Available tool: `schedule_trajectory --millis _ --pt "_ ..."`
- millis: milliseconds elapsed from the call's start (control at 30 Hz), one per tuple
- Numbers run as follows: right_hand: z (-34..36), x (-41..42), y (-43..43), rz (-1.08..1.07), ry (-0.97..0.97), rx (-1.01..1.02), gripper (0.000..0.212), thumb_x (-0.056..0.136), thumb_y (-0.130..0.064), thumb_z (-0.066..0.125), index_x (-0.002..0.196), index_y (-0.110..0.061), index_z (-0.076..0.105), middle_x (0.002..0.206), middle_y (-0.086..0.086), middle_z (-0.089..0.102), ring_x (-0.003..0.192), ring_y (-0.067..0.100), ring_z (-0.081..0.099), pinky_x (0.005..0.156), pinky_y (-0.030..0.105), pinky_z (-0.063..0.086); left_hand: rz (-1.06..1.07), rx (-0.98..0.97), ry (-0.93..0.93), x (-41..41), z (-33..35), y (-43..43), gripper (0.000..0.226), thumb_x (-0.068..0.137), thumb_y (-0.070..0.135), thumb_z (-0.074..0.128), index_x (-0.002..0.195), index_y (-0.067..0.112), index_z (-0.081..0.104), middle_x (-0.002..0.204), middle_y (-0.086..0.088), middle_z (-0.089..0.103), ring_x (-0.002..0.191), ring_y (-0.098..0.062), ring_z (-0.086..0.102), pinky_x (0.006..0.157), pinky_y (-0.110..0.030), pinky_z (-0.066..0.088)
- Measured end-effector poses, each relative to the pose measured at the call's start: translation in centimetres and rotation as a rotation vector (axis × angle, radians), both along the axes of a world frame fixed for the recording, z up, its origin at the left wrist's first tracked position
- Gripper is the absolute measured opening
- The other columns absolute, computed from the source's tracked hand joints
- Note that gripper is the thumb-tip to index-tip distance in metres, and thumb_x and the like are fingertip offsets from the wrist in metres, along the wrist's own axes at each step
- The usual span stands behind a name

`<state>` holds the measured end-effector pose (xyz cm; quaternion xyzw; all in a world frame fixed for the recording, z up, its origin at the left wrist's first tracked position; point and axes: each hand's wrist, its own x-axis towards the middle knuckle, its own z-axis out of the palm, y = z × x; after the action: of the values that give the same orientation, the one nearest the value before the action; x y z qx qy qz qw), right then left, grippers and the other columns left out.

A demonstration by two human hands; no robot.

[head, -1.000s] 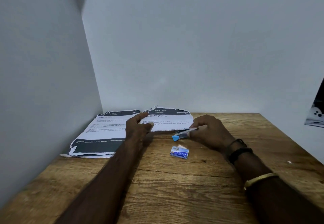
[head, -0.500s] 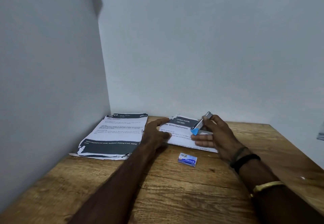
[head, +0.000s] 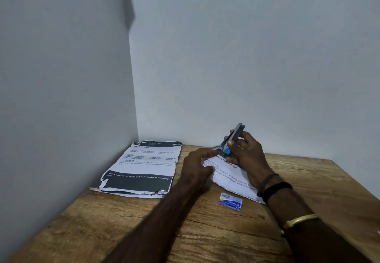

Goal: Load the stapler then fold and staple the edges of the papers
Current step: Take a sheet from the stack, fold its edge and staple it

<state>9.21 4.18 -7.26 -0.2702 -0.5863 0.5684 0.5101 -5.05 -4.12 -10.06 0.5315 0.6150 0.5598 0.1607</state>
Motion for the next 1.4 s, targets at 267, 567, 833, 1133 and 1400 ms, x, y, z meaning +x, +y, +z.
schedule_trajectory --millis 267,567,833,1133,1400 --pt "0.0 0.7 -0.5 0.038 -0.100 0.174 0.034 0.095 -0.004 0.066 0.126 -0.019 0.063 0.117 0.007 0.074 0.099 0.025 0.074 0.066 0.027 0.057 -0.011 0.022 0.008 0.7 -0.1 0.2 0.048 0.075 -0.015 0.063 0.111 0.015 0.076 0.112 0.005 0.071 0.100 -0.002 0.065 0.079 0.000 0.045" --pt "0.2 0.9 -0.7 0.088 -0.153 0.269 0.039 0.095 -0.002 0.064 0.134 -0.007 0.060 0.117 0.012 0.073 0.106 0.019 0.072 0.084 0.024 0.060 0.043 0.010 0.143 0.9 0.4 -0.5 0.023 0.081 -0.009 0.066 0.074 0.008 0.079 0.088 -0.001 0.077 0.077 0.001 0.066 0.062 -0.005 0.046" --pt "0.2 0.8 -0.6 0.045 -0.139 0.240 0.034 0.096 -0.005 0.064 0.129 -0.005 0.062 0.109 0.010 0.076 0.099 0.015 0.074 0.084 0.028 0.062 0.012 -0.050 0.196 1.2 0.9 -0.9 0.025 0.085 -0.003 0.070 0.065 0.009 0.077 0.081 -0.005 0.078 0.079 -0.011 0.071 0.077 -0.028 0.060" --pt "0.2 0.7 -0.6 0.004 -0.199 0.266 0.020 0.097 -0.001 0.062 0.116 -0.006 0.063 0.100 0.011 0.076 0.090 0.018 0.073 0.081 0.027 0.062 0.018 -0.104 0.225 1.6 1.3 -1.3 0.026 0.085 -0.009 0.063 0.069 0.005 0.078 0.083 -0.009 0.078 0.081 -0.014 0.071 0.078 -0.028 0.058" --pt "0.3 0.7 -0.9 -0.022 -0.213 0.266 0.019 0.096 -0.001 0.062 0.114 -0.007 0.063 0.099 0.011 0.076 0.092 0.017 0.074 0.082 0.028 0.062 -0.014 -0.127 0.208 1.4 1.2 -1.3 0.022 0.086 -0.006 0.070 0.068 0.006 0.077 0.087 -0.009 0.078 0.083 -0.012 0.071 0.078 -0.026 0.060"
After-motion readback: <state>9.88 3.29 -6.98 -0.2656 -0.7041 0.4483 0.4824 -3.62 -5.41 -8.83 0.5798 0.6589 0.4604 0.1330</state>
